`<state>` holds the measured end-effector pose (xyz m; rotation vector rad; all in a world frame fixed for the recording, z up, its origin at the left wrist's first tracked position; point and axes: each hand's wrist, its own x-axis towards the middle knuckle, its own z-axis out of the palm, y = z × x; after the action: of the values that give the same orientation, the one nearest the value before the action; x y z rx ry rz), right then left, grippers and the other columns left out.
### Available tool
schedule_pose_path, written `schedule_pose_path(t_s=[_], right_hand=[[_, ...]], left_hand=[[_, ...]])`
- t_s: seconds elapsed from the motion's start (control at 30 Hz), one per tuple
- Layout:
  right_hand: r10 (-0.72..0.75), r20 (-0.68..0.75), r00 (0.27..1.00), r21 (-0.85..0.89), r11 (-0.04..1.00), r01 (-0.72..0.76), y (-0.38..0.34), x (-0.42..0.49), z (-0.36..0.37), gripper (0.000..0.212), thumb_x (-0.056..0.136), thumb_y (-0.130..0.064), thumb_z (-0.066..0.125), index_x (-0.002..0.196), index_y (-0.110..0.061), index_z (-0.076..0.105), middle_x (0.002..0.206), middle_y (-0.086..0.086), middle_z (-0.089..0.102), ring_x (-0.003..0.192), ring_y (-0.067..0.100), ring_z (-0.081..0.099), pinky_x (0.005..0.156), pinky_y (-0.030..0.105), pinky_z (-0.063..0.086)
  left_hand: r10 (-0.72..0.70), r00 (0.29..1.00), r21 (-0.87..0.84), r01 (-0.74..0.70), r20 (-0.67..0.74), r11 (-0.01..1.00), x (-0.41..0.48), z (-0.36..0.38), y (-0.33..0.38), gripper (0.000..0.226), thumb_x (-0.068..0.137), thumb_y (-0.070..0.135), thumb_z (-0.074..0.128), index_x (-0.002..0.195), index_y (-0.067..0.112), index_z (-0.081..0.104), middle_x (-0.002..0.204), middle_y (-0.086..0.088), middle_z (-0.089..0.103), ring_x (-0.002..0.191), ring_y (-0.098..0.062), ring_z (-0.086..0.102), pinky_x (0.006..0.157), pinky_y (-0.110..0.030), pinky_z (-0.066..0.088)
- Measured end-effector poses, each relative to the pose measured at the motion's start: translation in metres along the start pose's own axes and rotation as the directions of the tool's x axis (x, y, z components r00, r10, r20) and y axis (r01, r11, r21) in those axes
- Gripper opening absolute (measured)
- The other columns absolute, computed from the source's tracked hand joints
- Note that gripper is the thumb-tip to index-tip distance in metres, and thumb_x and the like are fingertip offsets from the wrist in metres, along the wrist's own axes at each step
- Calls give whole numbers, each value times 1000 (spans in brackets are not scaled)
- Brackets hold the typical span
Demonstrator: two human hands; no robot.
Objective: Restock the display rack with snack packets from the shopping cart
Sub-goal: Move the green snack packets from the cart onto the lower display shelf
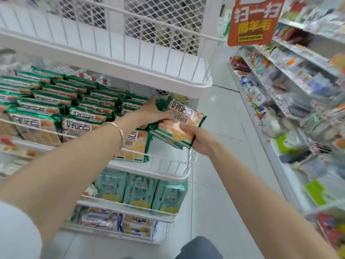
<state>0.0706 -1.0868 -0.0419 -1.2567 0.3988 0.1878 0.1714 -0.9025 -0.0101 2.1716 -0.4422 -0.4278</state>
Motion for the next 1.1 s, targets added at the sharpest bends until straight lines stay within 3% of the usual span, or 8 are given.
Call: schedule_pose_path(t_s=[0.23,0.37,0.47,0.6,0.7,0.87,0.97,1.1], right_hand=[[-8,-7,1000,-134,991,7,-11,24,-29,40,81,4,73,120,0,63,111,15,73,96,28,72,82,37,60],[50,-164,985,-281,955,-95,14,46,-5,75,76,-14,79,142,-4,44,140,19,55,107,29,64,78,31,59],[232,-145,962,-145,957,-252,33,63,2,72,97,-37,58,155,-13,22,158,11,29,138,33,37,110,44,38],[316,-252,915,-299,874,-384,54,90,-6,47,69,-7,69,106,-17,42,102,6,46,71,17,39,53,27,37],[314,-187,931,-308,881,-359,65,111,-10,57,49,0,71,86,-23,34,78,0,33,60,16,28,45,28,29],[22,-174,984,-456,885,-100,44,65,7,114,48,-11,91,144,-12,29,140,9,49,118,26,57,90,32,49],[-270,47,962,-743,634,214,37,48,1,134,49,-43,89,153,-35,4,155,9,24,136,26,46,109,42,43],[-294,132,947,-984,80,162,39,51,-8,132,66,-51,85,157,-31,-8,162,7,-22,153,27,0,120,40,24]], left_hand=[[-14,1000,72,12,23,997,26,21,5,121,58,53,89,153,36,16,161,-2,26,141,-27,34,114,-43,32],[-73,996,464,84,-42,882,24,33,-26,120,67,47,85,158,24,10,166,-6,10,148,-26,19,120,-42,19],[-26,999,631,41,-33,774,24,42,-53,130,64,57,81,158,31,-4,165,-3,-18,152,-25,-13,123,-52,-2],[-3,1000,701,-9,16,713,20,43,-63,139,61,71,78,157,31,-14,165,0,-18,152,-22,-14,122,-49,-9],[-5,1000,740,-7,14,673,17,34,-64,139,59,76,75,157,33,-14,164,2,-19,152,-20,-16,121,-52,-9],[39,999,766,-41,22,641,18,29,-66,134,62,80,69,156,35,-15,165,3,-19,152,-21,-16,121,-60,-3],[80,996,754,-84,41,651,18,28,-75,137,59,81,72,155,39,-17,165,3,-18,152,-22,-17,120,-62,-2],[90,993,792,-116,78,600,19,28,-75,140,57,74,79,154,40,-17,164,3,-19,152,-25,-16,120,-62,1]])
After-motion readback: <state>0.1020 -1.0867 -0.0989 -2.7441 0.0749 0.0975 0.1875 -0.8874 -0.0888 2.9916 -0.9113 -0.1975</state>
